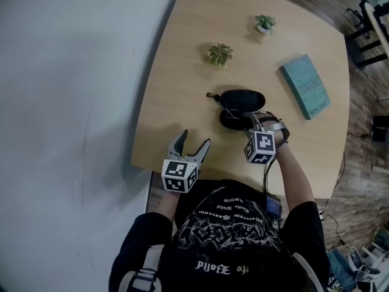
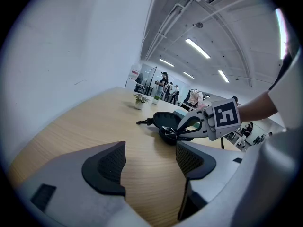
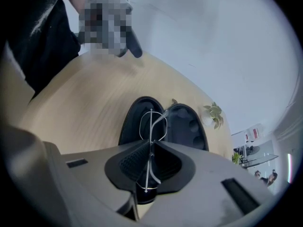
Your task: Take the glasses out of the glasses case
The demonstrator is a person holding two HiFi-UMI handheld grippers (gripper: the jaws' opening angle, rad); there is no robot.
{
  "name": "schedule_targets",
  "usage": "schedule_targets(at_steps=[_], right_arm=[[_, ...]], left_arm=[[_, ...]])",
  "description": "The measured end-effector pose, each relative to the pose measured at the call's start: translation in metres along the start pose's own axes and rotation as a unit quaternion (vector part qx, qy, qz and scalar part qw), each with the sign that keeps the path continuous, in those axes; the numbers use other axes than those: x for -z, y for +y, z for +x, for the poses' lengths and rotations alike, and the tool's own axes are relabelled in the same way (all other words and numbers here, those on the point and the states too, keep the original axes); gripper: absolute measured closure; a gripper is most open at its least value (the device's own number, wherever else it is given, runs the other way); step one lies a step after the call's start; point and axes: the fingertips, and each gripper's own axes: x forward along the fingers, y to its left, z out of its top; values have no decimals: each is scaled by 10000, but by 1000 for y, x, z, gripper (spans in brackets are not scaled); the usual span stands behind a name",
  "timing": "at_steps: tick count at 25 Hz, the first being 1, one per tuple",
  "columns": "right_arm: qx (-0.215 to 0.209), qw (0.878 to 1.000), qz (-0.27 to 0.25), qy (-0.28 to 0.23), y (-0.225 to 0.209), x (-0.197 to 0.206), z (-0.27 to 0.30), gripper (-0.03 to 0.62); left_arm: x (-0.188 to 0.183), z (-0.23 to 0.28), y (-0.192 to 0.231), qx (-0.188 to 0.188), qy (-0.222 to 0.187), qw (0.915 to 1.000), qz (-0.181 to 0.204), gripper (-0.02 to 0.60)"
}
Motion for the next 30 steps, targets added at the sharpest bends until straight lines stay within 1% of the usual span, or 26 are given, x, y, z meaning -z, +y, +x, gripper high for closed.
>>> schedule_targets(at_steps=[6, 12, 16, 23, 27, 30], right_arm=[[166, 9992, 353, -82, -13, 1, -7, 549], [320, 9977, 576, -179, -19, -2, -14, 549], [493, 9942, 893, -327, -29, -9, -22, 549], [876, 9809, 1585, -716, -50, -21, -48, 549], [1039, 9703, 1989, -898, -56, -23, -65, 549], [1241, 9583, 2341, -1069, -60, -24, -82, 549]], left_arm=[[2, -1, -3, 23, 13, 10000, 21, 241], [1, -2, -8, 82, -17, 9999, 67, 241], [-4, -5, -11, 103, -93, 9999, 68, 241], [-11, -11, -16, 136, -219, 9996, 125, 241], [-17, -16, -19, 168, -300, 9993, 175, 241], [-21, -21, -24, 233, -366, 9989, 172, 241]])
